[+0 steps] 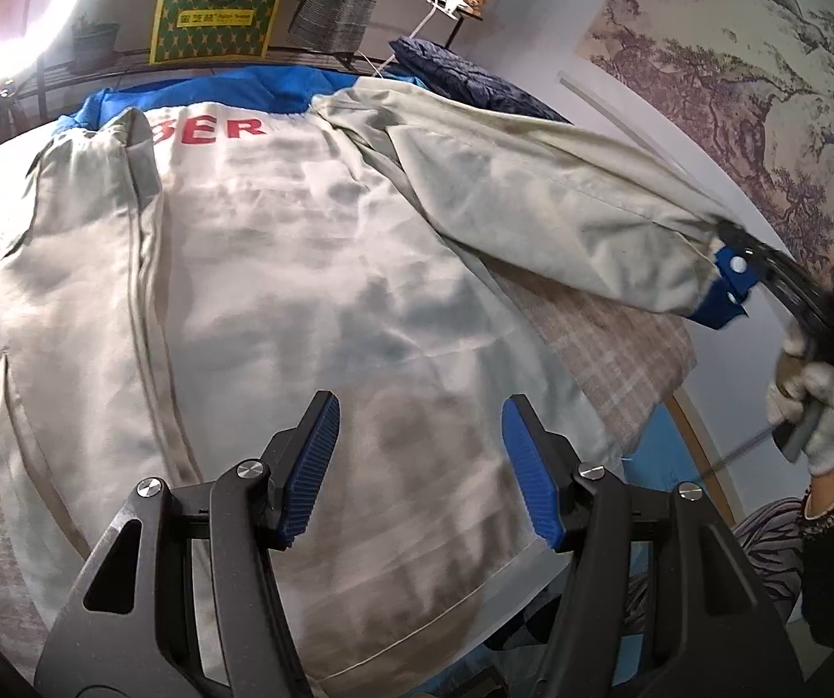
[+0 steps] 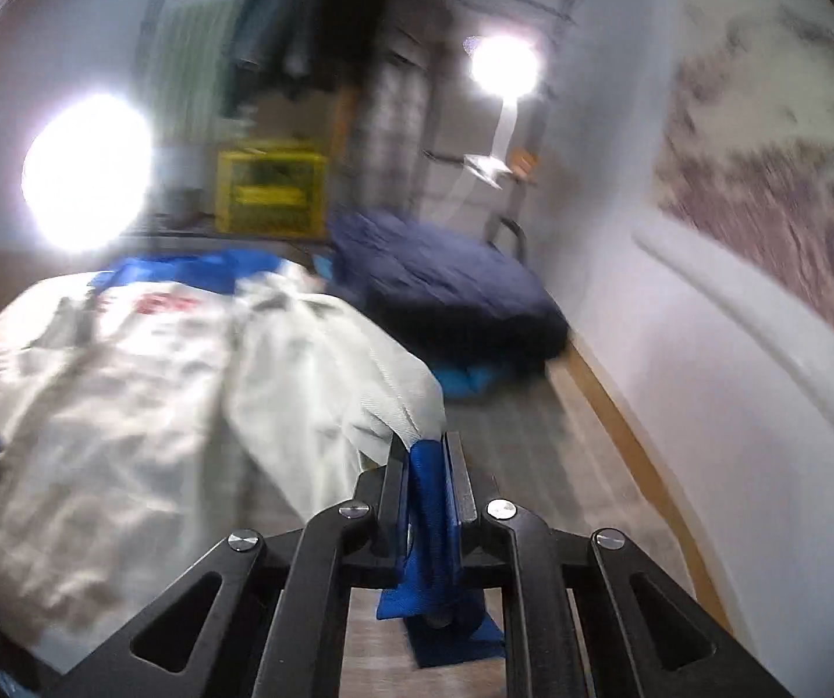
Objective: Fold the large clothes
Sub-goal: 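Grasp the blue cuff of the remaining sleeve with the right tool and lift, then lay the held sleeve across the jacket back and open the right tool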
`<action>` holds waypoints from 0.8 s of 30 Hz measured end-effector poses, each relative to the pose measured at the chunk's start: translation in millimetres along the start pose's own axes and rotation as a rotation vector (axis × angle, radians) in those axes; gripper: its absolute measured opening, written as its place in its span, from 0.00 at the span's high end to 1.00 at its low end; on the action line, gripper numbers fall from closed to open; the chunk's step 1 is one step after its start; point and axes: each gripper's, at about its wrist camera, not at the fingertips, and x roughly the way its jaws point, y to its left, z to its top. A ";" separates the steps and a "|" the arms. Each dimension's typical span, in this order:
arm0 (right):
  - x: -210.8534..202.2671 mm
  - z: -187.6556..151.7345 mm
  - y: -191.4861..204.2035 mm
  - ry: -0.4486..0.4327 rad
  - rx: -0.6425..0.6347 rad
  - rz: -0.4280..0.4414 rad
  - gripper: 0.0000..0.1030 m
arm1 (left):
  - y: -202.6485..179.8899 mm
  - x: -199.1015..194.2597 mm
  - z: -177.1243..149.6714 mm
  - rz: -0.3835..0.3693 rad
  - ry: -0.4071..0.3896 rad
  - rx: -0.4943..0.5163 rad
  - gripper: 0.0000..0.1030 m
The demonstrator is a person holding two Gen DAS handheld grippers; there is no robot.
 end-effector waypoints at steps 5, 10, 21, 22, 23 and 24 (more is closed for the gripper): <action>-21.2 -0.5 68.5 -0.034 -0.174 0.124 0.93 | 10.8 -11.2 3.1 0.013 -0.029 -0.032 0.42; -36.2 -25.3 143.1 -0.059 -0.422 0.213 0.93 | 27.8 -25.0 7.3 0.023 -0.065 -0.085 0.42; -38.0 -124.3 254.0 0.034 -0.917 0.414 0.87 | 64.4 -26.5 6.6 0.025 -0.068 -0.230 0.42; -36.3 -126.6 252.6 0.054 -0.920 0.427 0.82 | 64.5 -24.3 5.1 0.024 -0.059 -0.232 0.42; -35.9 -127.0 249.9 0.073 -0.906 0.455 0.76 | 63.9 -21.6 3.4 0.023 -0.049 -0.230 0.42; -35.3 -125.6 247.6 0.090 -0.882 0.486 0.68 | 62.6 -19.3 1.3 0.023 -0.041 -0.226 0.42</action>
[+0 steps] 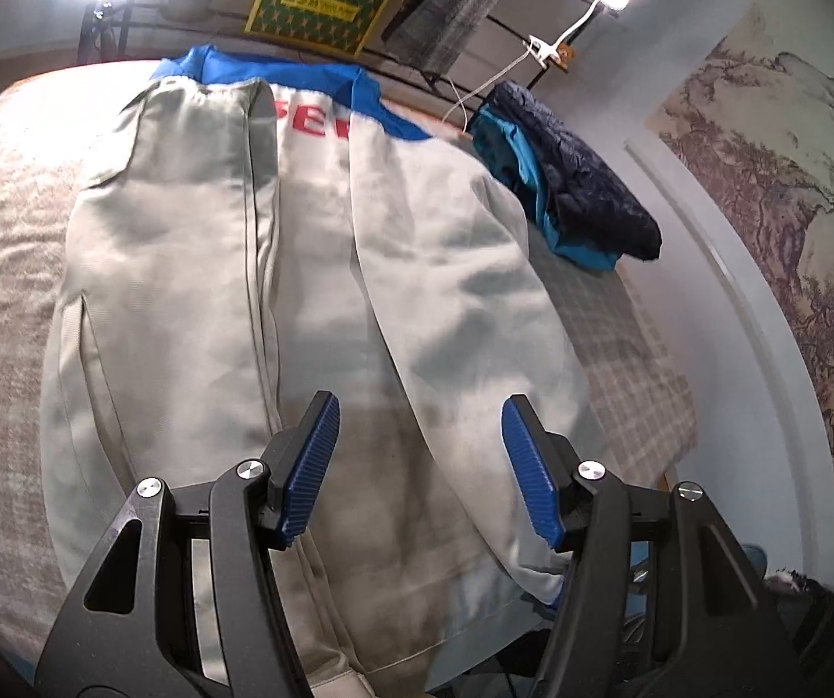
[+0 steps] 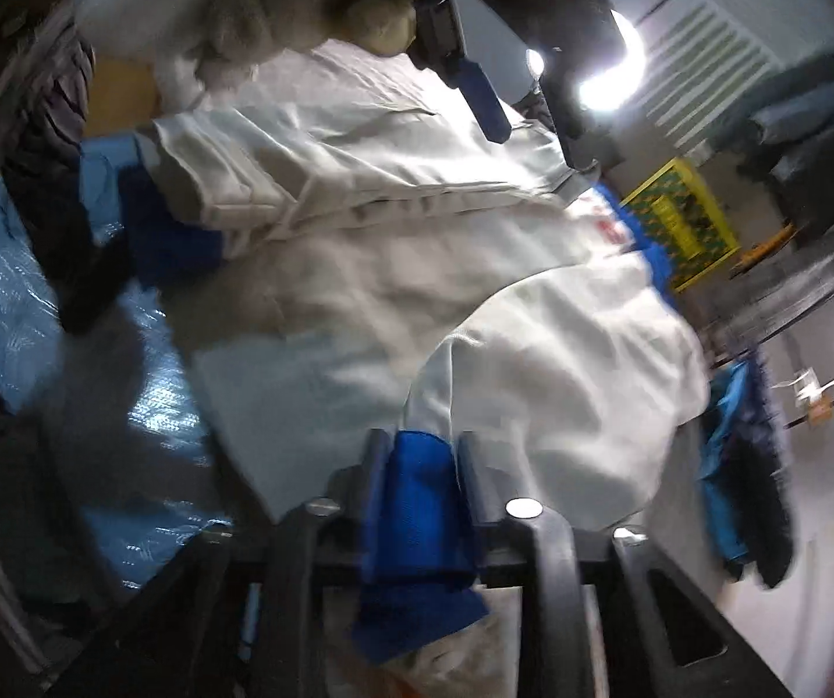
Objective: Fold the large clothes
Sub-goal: 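Lay the held sleeve across the jacket back and open the right tool, then grasp the blue hem band with the left tool while the right tool grasps the hem too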
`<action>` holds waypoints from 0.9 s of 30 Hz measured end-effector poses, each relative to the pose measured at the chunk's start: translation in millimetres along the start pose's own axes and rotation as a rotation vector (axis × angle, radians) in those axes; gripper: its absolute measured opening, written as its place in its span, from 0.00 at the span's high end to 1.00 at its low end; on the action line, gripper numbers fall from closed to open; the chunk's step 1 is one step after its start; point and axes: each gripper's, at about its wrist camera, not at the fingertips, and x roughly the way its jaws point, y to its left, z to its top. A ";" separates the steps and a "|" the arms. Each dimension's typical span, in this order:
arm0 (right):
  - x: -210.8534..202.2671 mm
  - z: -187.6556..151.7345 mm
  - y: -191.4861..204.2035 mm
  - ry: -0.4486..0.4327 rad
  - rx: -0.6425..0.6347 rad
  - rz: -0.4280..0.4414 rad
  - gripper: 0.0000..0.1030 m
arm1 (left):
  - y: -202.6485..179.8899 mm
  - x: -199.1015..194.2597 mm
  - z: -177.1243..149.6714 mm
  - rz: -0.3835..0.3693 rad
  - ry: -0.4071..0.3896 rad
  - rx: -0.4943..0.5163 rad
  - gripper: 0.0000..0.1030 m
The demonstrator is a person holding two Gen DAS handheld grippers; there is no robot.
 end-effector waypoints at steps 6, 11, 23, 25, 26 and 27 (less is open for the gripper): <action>-34.3 -29.2 -45.6 -0.093 0.267 0.257 0.42 | -12.0 10.0 -23.3 -0.024 0.068 0.039 0.42; -54.3 -71.9 -117.5 -0.226 0.597 0.342 0.42 | -25.4 17.9 -60.9 -0.079 0.157 0.038 0.42; 27.4 -117.5 -263.8 -0.205 1.103 0.367 0.54 | -39.9 42.2 -118.2 -0.213 0.269 -0.093 0.42; 52.0 -114.0 -280.1 -0.173 1.122 0.364 0.54 | -40.1 43.5 -120.2 -0.230 0.270 -0.117 0.42; 63.2 -113.4 -287.6 -0.157 1.136 0.353 0.54 | -41.4 43.9 -121.1 -0.237 0.270 -0.113 0.43; 73.2 -114.4 -295.6 -0.145 1.154 0.346 0.53 | -44.1 45.1 -122.3 -0.240 0.270 -0.106 0.50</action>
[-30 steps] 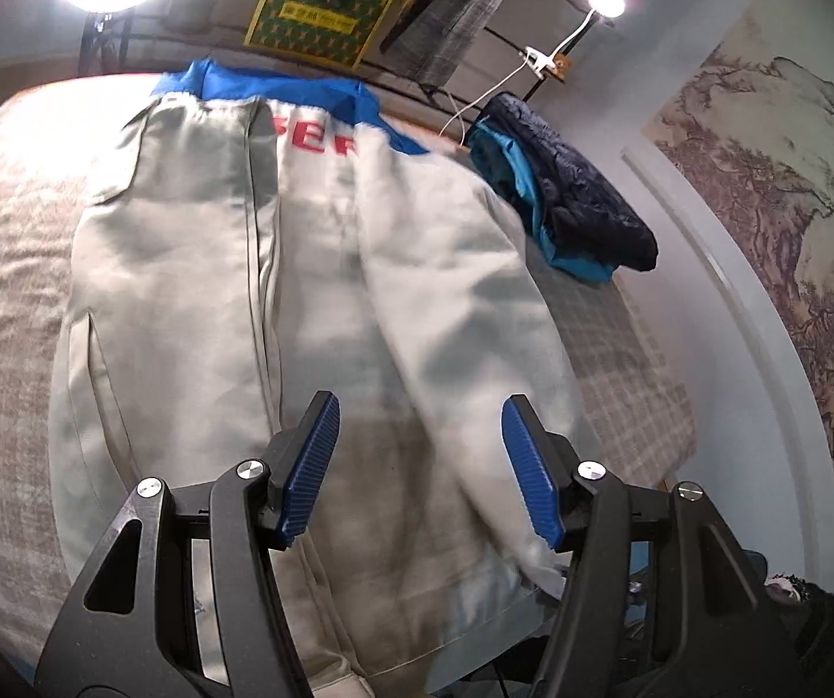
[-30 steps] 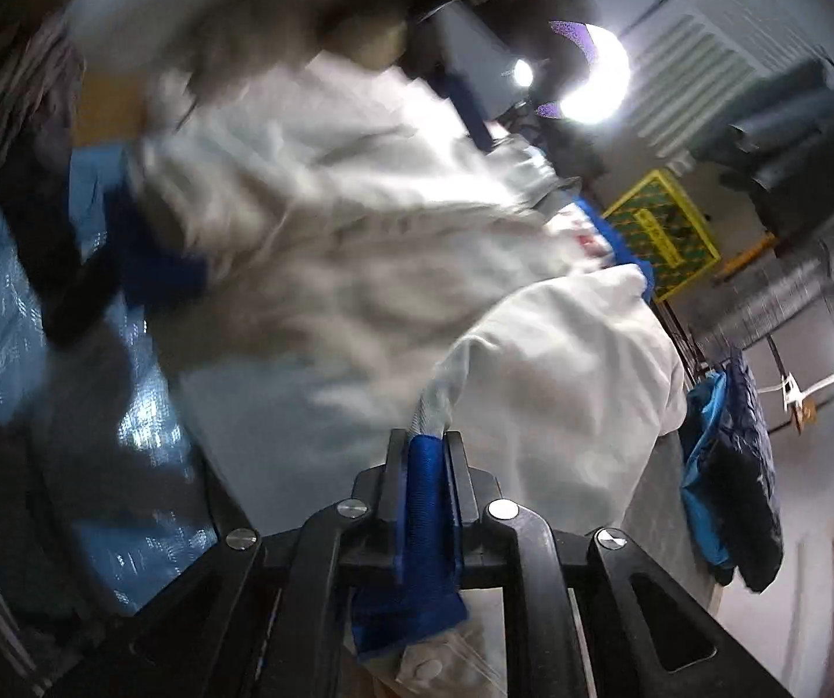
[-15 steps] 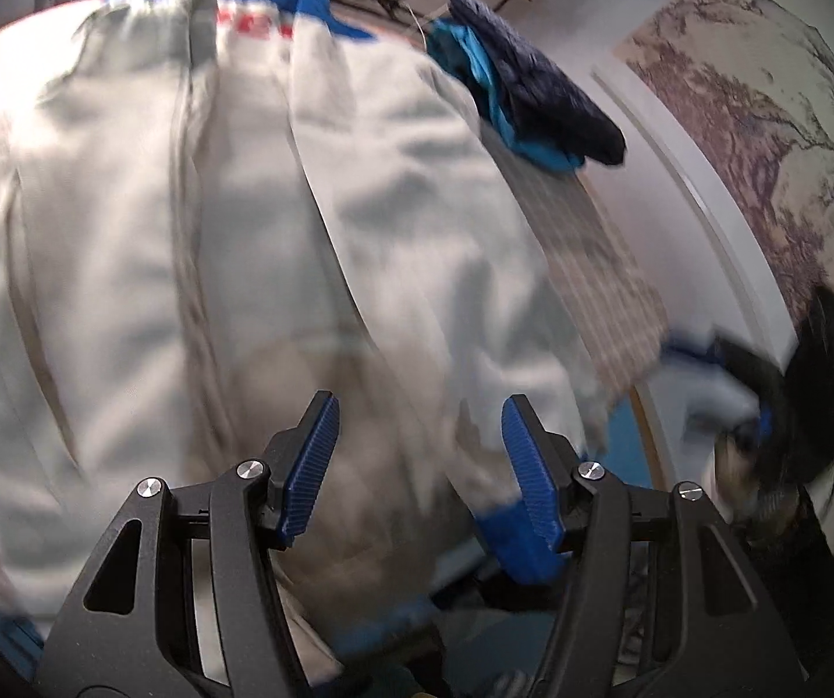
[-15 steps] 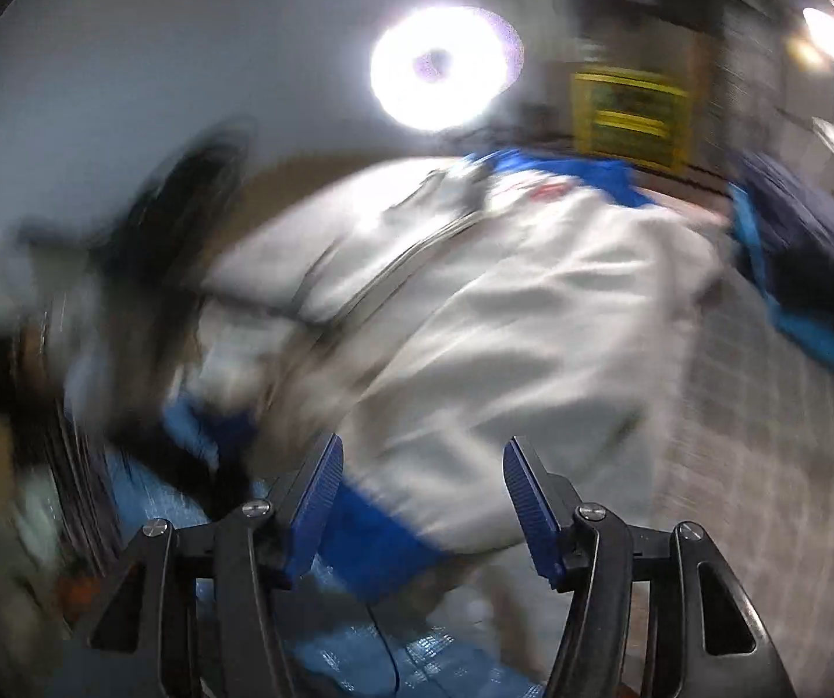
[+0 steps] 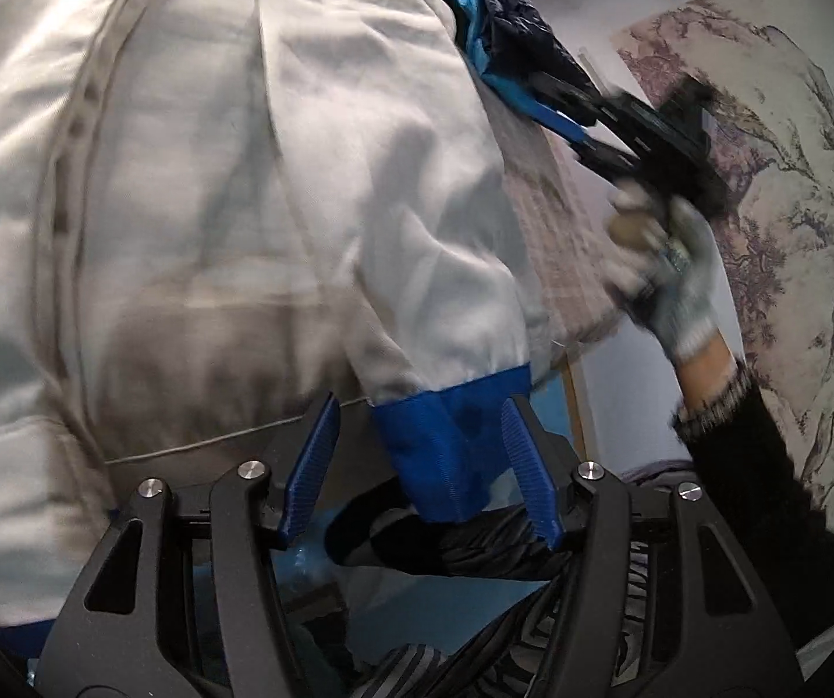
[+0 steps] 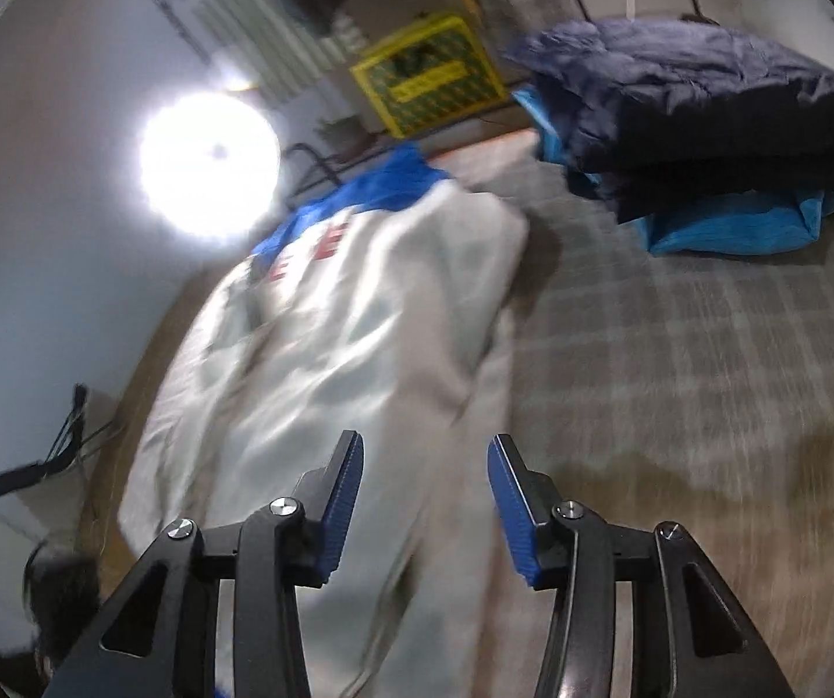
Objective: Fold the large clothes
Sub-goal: 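Grasp the blue hem band with the left tool while the right tool grasps the hem too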
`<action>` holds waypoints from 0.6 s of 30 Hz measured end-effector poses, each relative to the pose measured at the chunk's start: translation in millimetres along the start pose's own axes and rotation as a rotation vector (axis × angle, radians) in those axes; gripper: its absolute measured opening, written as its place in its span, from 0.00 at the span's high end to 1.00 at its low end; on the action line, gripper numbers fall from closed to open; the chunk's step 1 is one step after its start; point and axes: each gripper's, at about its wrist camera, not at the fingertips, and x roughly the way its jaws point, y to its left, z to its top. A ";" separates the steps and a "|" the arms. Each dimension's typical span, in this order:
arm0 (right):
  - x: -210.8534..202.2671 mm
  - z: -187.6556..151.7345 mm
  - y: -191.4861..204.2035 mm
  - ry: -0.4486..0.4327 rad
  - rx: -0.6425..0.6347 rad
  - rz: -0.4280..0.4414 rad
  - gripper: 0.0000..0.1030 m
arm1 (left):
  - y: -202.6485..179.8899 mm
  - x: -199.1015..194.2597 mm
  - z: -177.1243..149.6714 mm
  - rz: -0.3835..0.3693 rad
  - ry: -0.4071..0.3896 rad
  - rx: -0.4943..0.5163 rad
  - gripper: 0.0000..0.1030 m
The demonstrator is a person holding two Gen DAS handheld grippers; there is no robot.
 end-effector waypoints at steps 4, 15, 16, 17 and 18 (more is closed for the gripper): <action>32.2 31.5 -24.7 -0.005 0.083 -0.001 0.54 | 3.3 10.5 -1.0 0.013 0.022 0.000 0.72; 97.7 81.3 -40.5 0.019 0.098 0.064 0.88 | 8.3 14.4 1.8 -0.004 0.053 -0.005 0.89; 99.6 82.3 -37.7 0.020 0.084 0.054 0.94 | 8.4 14.1 2.2 -0.005 0.055 -0.006 0.89; 100.3 84.8 -31.3 0.023 0.048 0.021 1.00 | 9.3 15.0 4.2 -0.005 0.056 -0.007 0.91; 99.3 87.8 -24.5 0.022 0.007 -0.011 1.00 | 9.6 14.4 4.4 -0.009 0.056 -0.012 0.92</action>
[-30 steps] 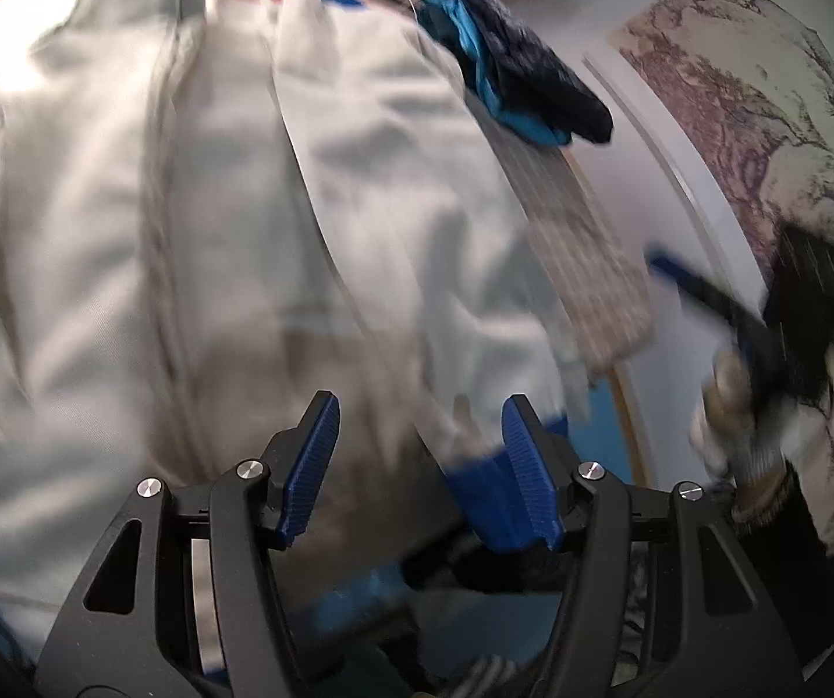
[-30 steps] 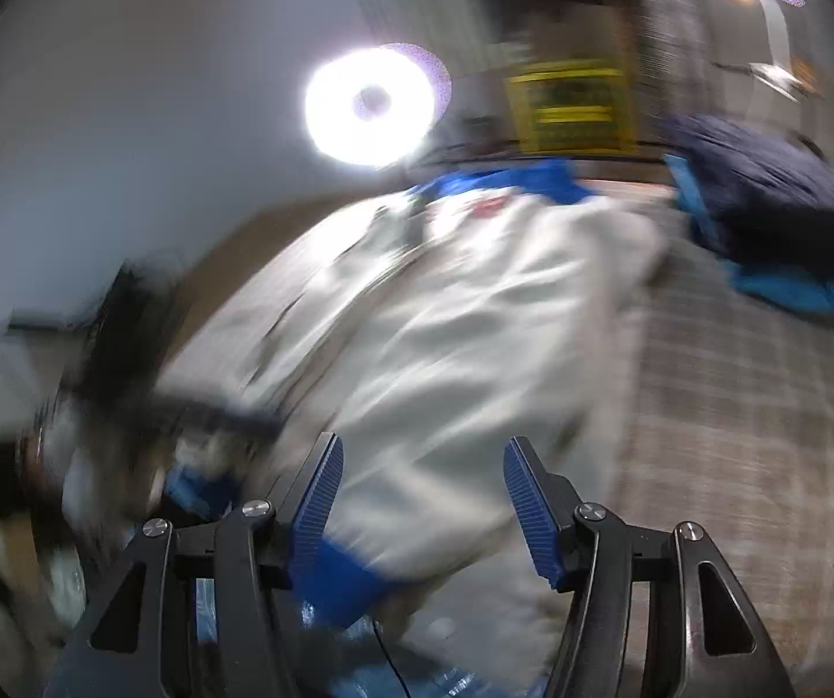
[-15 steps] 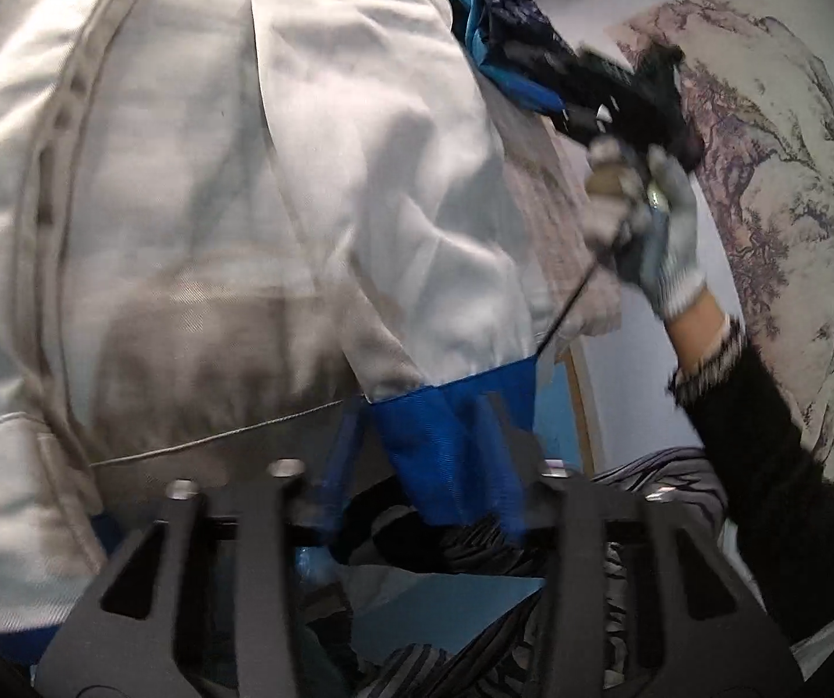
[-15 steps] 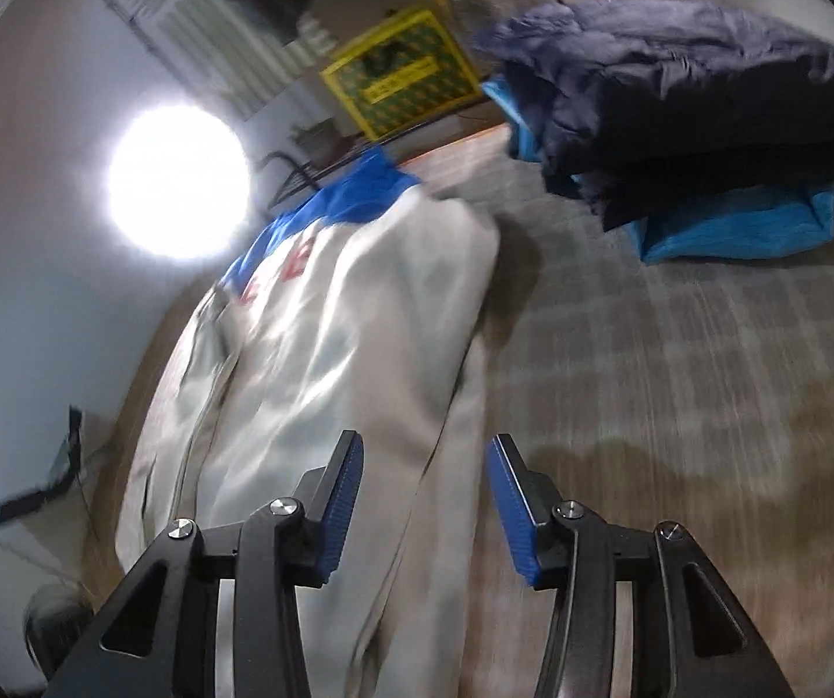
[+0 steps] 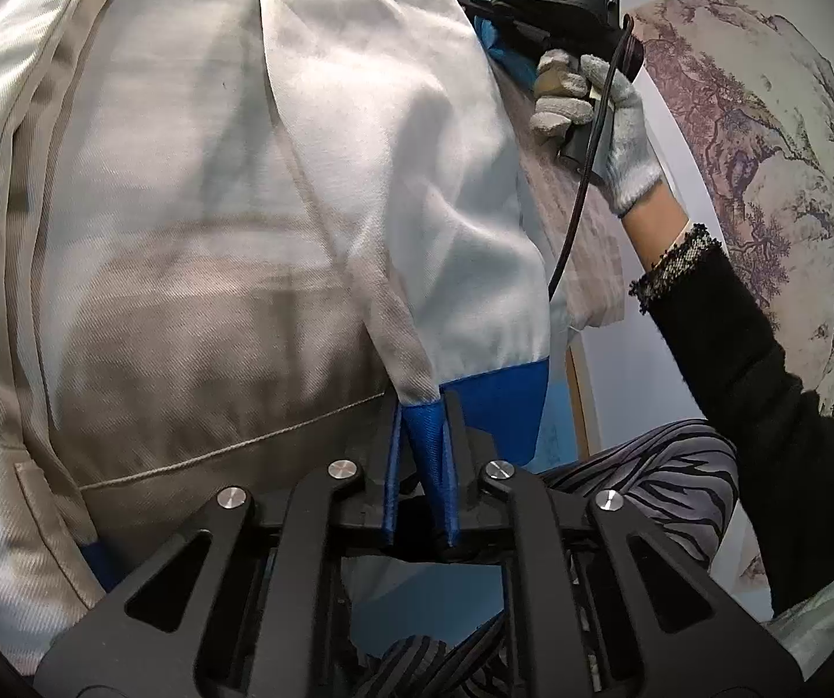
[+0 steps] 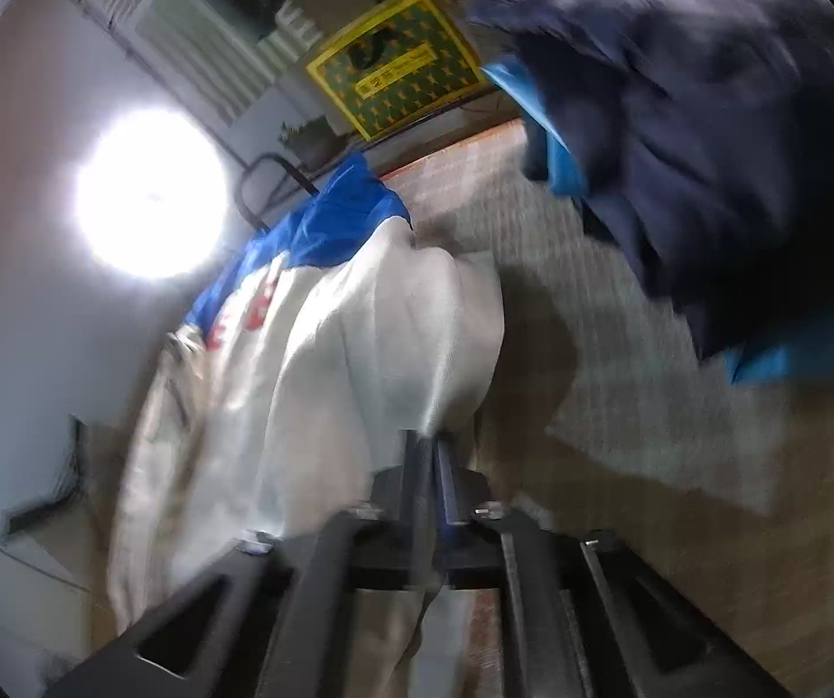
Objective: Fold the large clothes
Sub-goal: 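Grasp the blue hem band with the left tool while the right tool grasps the hem too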
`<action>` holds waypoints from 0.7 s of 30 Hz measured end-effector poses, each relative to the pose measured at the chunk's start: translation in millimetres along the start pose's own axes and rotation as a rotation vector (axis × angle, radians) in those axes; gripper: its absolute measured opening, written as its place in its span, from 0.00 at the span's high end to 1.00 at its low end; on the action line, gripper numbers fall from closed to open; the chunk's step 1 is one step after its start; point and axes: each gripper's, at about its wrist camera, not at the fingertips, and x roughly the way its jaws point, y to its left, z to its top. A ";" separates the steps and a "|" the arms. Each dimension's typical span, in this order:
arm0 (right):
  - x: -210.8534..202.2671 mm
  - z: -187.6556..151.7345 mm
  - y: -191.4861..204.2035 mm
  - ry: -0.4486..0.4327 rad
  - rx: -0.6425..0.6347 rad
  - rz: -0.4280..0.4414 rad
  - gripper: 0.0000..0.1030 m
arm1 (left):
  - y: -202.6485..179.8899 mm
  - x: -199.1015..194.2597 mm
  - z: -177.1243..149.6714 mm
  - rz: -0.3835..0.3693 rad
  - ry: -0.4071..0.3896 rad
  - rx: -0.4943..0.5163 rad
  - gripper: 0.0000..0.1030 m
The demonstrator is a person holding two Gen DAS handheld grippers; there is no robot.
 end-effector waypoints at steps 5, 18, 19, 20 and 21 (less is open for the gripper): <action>-16.1 18.1 6.8 -0.063 -0.056 -0.157 1.00 | -0.7 0.4 0.9 0.001 -0.003 0.004 0.93; -126.5 -38.8 27.3 -0.027 0.005 0.076 0.68 | -4.4 -0.8 -0.7 0.010 -0.012 0.026 0.93; -138.0 -51.2 33.5 -0.013 -0.001 0.092 0.68 | -5.0 -0.9 -1.1 0.005 -0.015 0.026 0.93; -148.7 -65.5 40.4 0.001 -0.008 0.104 0.67 | -5.2 -1.5 -1.7 -0.001 -0.018 0.026 0.93; -156.5 -78.6 47.1 0.014 -0.017 0.117 0.64 | -5.5 -2.4 -1.8 -0.008 -0.019 0.023 0.92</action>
